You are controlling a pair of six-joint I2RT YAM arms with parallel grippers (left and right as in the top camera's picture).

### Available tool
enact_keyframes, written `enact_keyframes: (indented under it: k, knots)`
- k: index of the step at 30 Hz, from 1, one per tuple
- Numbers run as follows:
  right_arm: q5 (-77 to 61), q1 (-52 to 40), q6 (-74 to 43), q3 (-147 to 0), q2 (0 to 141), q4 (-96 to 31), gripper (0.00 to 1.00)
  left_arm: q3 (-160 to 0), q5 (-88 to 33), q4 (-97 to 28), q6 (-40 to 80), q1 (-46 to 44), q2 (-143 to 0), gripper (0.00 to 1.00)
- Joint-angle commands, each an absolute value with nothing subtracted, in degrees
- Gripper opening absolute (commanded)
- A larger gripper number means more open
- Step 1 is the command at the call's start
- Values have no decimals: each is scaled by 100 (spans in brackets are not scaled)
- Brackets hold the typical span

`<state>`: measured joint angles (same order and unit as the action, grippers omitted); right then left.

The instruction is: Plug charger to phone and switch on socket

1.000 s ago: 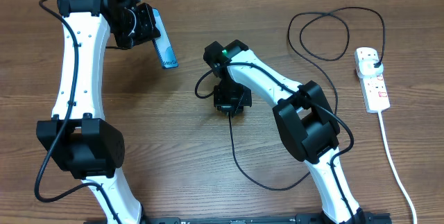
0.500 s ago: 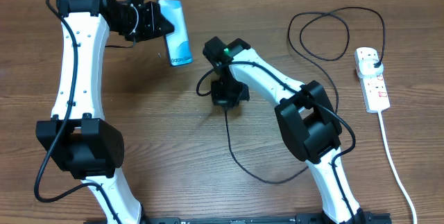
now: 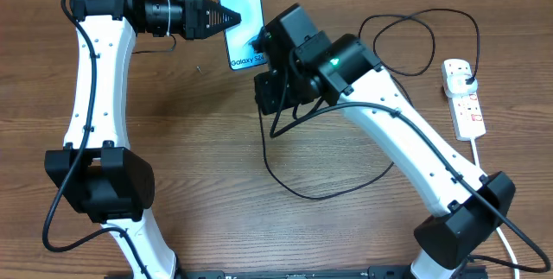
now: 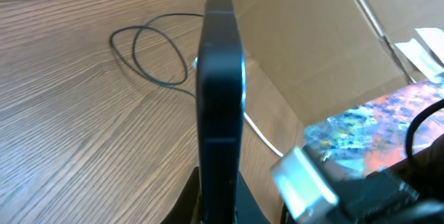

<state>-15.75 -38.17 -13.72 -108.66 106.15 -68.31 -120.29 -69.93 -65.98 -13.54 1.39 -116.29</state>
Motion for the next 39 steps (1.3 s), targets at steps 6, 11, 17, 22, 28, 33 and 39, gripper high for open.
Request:
enact_keyframes:
  k: [6,11,17,22,28,33,39]
  knots:
    - [-1153,-3850,-1566,-10921,10580,-6667,4,-12097,-7732,-6598,-1551,145,-11596,4]
    - [-856,-3850,-2021,-10921,10580,-6735,11,-12097,-6307,-6593,-945,148,-11596,4]
    - [-858,-3850,-2257,-10829,10589,-6923,100,-12097,-3522,-6729,648,148,-11596,4]
    - [-884,-3852,-2259,-10665,10949,-6785,99,-12097,-3236,-6748,790,148,-11596,4]
    - [-1037,-3850,-2272,-10685,11445,-6783,99,-12097,-2740,-6744,1096,148,-11596,4]
    - [-1024,-3887,-2324,-10683,11782,-5627,98,-12097,-2451,-6921,1068,148,-11596,4]
    - [-1028,-4139,-2724,-10683,12436,-6064,85,-12097,-2383,-7028,1175,148,-11596,4]
